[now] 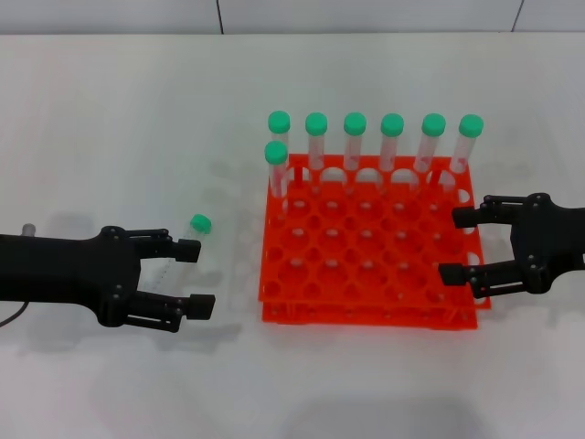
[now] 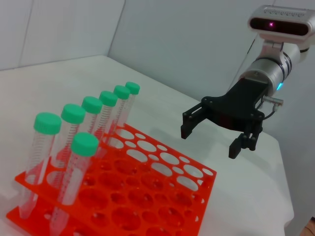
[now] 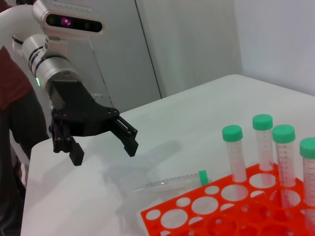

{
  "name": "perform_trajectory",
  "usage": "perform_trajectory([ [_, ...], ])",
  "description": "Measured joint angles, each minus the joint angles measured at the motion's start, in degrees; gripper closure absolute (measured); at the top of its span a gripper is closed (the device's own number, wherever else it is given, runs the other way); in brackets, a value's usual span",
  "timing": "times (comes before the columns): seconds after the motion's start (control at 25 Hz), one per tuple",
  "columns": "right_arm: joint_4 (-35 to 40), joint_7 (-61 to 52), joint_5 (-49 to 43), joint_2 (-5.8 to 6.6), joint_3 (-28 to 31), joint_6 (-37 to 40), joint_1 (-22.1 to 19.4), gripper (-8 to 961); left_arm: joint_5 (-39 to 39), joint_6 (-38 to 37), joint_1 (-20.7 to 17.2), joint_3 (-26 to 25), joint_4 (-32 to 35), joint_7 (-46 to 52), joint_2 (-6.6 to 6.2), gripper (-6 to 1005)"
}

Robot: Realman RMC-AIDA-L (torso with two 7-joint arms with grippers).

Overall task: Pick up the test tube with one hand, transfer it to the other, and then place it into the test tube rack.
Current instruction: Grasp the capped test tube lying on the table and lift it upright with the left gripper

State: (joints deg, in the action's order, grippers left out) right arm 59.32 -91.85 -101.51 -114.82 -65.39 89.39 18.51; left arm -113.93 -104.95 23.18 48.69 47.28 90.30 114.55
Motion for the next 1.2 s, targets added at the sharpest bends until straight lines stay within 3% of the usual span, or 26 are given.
perform_trajectory([
  [0.8, -0.22, -0.01, -0.25, 0.04, 0.00, -0.18, -0.35, 94, 0.25, 0.00, 0.29, 0.08, 0.26, 0.52, 0.05, 116],
  [1.2, -0.07, 0.01, 0.23, -0.07, 0.00, -0.48, -0.36, 94, -4.49, -0.10, 3.31, -0.17, 4.12, 11.47, -2.78, 118],
])
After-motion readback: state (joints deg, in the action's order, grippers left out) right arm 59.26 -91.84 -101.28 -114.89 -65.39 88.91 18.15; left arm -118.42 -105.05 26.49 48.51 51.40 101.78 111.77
